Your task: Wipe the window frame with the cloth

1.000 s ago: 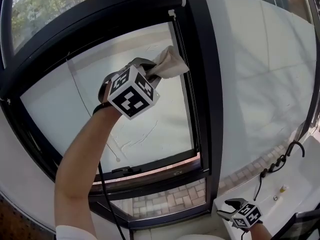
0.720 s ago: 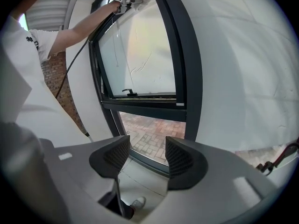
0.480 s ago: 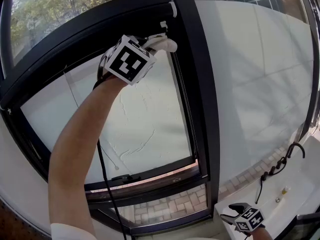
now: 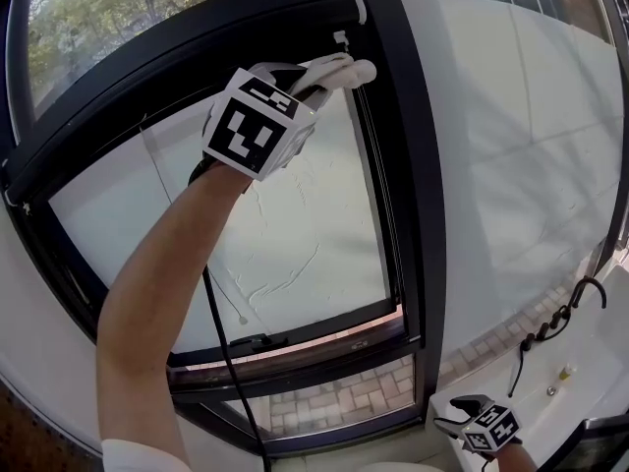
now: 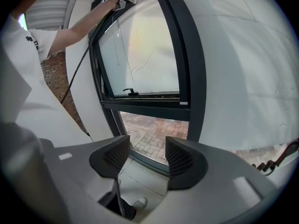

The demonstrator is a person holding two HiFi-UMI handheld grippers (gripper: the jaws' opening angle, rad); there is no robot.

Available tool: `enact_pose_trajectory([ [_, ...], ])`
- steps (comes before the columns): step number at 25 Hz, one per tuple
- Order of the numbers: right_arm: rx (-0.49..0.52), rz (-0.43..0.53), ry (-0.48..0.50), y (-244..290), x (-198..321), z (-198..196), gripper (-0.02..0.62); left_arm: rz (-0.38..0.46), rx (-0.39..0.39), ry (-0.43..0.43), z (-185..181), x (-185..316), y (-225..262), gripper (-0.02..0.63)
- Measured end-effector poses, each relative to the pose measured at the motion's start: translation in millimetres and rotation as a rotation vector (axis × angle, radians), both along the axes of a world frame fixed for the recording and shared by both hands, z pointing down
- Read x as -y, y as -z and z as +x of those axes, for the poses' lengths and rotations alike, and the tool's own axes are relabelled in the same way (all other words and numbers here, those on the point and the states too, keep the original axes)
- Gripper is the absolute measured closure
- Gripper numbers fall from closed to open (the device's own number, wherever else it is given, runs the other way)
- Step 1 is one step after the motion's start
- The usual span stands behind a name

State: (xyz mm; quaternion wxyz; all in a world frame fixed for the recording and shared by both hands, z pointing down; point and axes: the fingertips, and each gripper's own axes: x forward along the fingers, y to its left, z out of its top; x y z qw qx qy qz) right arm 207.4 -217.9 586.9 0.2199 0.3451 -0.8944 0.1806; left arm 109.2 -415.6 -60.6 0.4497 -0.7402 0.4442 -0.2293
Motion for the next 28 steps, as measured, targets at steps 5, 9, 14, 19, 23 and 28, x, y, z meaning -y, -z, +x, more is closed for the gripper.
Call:
enact_pose_trajectory([
  [5,-0.010,-0.004,0.054,-1,0,-33,0.353,0.025,0.033,-0.075,-7,-38,-12,0.491],
  [9,-0.017,-0.004,0.131,2,-1,-72,0.353,0.048,0.116,-0.048,-41,-60,-24,0.491],
  [14,-0.038,-0.023,0.256,0,-7,-132,0.353,0.094,0.258,0.040,-111,-86,-38,0.490],
  [19,-0.044,-0.027,0.365,1,-18,-197,0.353,0.116,0.334,0.160,-196,-104,-42,0.489],
  [23,-0.048,-0.040,0.442,-2,-33,-246,0.353,0.125,0.372,0.242,-263,-121,-43,0.489],
  [28,-0.054,-0.040,0.472,-3,-42,-287,0.353,0.121,0.430,0.363,-354,-134,-47,0.489],
])
